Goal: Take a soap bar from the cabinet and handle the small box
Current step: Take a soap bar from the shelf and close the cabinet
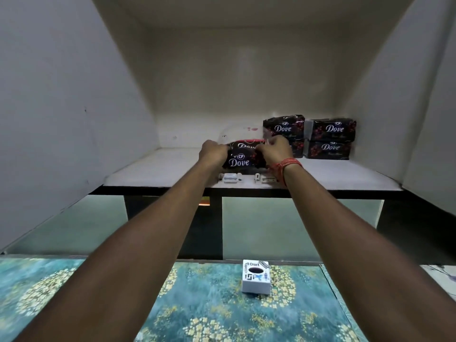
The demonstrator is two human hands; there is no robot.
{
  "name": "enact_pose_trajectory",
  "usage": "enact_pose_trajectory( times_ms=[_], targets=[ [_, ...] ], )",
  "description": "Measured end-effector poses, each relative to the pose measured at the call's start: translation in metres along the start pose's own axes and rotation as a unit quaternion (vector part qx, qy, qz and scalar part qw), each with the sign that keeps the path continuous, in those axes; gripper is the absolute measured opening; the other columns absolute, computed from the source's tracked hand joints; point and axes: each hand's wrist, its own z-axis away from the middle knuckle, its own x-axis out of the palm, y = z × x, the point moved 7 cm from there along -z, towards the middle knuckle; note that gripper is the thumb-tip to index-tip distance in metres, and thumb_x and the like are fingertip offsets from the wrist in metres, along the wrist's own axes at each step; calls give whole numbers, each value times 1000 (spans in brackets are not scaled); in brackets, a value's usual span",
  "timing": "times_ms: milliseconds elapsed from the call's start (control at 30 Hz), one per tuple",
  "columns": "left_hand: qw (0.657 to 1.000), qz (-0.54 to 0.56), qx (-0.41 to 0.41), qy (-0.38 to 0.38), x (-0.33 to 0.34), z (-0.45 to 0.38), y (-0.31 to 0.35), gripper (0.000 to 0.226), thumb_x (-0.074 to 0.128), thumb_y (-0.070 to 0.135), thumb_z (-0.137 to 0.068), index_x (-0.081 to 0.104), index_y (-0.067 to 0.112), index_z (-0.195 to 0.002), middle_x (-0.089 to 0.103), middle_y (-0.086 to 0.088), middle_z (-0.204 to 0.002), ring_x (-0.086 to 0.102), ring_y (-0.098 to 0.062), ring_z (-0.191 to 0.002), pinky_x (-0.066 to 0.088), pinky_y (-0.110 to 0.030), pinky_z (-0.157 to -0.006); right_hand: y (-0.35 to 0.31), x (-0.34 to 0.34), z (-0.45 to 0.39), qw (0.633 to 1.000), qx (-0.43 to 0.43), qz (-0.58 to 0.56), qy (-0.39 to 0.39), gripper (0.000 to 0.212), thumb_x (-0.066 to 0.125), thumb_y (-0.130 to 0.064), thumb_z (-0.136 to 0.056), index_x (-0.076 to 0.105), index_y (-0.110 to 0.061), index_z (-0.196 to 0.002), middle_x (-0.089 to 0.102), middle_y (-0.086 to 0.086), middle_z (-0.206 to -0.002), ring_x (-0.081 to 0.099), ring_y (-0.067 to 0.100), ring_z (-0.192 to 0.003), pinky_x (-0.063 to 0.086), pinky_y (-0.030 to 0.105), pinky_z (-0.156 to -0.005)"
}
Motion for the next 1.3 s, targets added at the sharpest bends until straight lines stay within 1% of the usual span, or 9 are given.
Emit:
enact_pose_trajectory(
  times_ms=[100, 367, 500, 600, 700, 800, 933, 1100, 1300],
  targets=[
    [998, 42, 48, 20, -9, 16, 15, 36, 54, 13, -86, 56, 16, -122, 65, -12, -114, 67, -30, -98, 60, -47, -84, -14, -19, 23, 997, -32, -55, 42, 39, 68, -16, -83, 55, -11, -119, 62, 5, -113, 63, 20, -95, 55, 34, -85],
    [930, 308, 179, 85, -35, 135, -23, 33, 47, 0, -84, 61, 23, -103, 63, -8, -106, 56, -16, -85, 46, -31, -77, -7, -50, 172, 927, -118, -305, 182, 62, 67, -1, -73, 47, -18, -129, 57, 9, -120, 63, 11, -80, 57, 26, -72],
    [870, 481, 49, 94, -23, 168, -97, 11, 52, 13, -68, 56, 15, -78, 56, -6, -85, 49, -26, -82, 38, -33, -67, 35, -43, 238, 922, -110, -329, 173, 75, 65, 7, -73, 37, -14, -139, 50, 13, -126, 59, 2, -87, 51, 18, -82],
    [874, 479, -48, 62, -5, 191, -148, 21, 45, 22, -73, 64, 16, -75, 65, -6, -79, 58, -27, -74, 45, -29, -63, 86, -26, 262, 940, -49, -313, 126, 79, 66, 9, -74, 35, -19, -142, 48, 5, -125, 57, -9, -98, 49, 20, -91],
    [859, 494, -116, 68, 4, 198, -195, 28, 31, 14, -86, 57, 13, -75, 64, -1, -66, 56, -21, -65, 46, -22, -56, 144, -5, 265, 951, 39, -297, 76, 75, 68, 3, -75, 40, -27, -137, 54, 8, -127, 59, 16, -115, 55, 37, -92],
    [827, 506, -208, 126, 9, 188, -251, 17, 35, 17, -84, 51, 13, -78, 58, -6, -79, 56, -24, -72, 46, -26, -63, 194, 10, 256, 946, 84, -294, 105, 67, 67, 8, -76, 46, -20, -133, 60, 12, -120, 62, 23, -107, 54, 14, -73],
    [832, 446, -313, 103, 44, 185, -326, 22, 45, 28, -86, 60, 15, -96, 62, -9, -98, 59, -29, -95, 45, -43, -85, 260, 47, 240, 940, 133, -290, 116, 67, 66, 7, -74, 47, -25, -129, 60, 11, -118, 61, 22, -104, 55, 25, -82],
    [835, 383, -372, 132, 69, 151, -394, 15, 43, 5, -84, 54, 9, -75, 59, -5, -67, 59, -19, -52, 48, -27, -54, 331, 91, 227, 960, 188, -209, 5, 81, 74, 0, -74, 34, -23, -141, 52, -10, -107, 57, 13, -99, 54, 32, -82],
    [862, 297, -357, 204, 43, 113, -474, 35, 43, 3, -73, 56, 14, -103, 60, -12, -96, 58, -29, -83, 54, -34, -67, 371, 81, 187, 981, 149, -118, 37, 59, 72, -20, -79, 48, -19, -133, 58, 0, -118, 61, 14, -102, 55, 28, -76]
  ],
)
